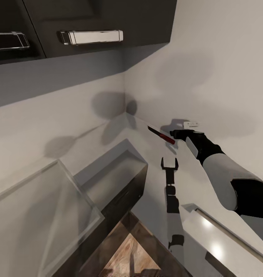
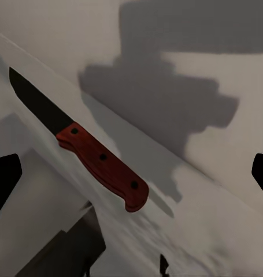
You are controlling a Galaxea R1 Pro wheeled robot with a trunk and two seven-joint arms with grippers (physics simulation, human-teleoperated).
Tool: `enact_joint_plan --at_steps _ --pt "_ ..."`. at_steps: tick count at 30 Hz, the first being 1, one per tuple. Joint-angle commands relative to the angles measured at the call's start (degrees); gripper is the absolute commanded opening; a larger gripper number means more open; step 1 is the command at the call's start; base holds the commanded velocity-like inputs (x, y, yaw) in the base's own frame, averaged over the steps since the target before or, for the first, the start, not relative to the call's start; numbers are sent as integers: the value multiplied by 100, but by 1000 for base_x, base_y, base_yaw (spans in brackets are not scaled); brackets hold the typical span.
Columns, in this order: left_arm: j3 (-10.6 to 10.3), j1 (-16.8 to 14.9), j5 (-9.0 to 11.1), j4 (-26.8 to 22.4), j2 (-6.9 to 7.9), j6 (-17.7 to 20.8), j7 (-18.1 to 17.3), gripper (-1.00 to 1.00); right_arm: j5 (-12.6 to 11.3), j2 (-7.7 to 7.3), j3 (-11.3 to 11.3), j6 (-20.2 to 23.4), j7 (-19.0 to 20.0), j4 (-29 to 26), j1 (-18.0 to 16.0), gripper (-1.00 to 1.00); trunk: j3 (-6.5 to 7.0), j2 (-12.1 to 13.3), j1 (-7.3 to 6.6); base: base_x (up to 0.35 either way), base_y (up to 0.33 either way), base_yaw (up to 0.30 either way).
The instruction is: In the kitchen, take the Vidalia onion out of the sink, dice it on the chopping board with the paring knife, put the diced onion into the bowl on the countertop, then place both the paring knife and the chopping board into the sink.
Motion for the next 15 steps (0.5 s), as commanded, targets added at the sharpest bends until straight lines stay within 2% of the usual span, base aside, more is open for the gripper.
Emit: enact_joint_plan --at_steps 1,15 --pt "-37 2 59 -6 6 -8 -6 100 -15 -4 20 33 9 -10 -3 100 -18 -10 3 0 0 0" --pt "-37 2 59 36 6 -8 -6 100 -15 3 20 33 9 -11 -3 100 -147 -10 3 0 0 0"
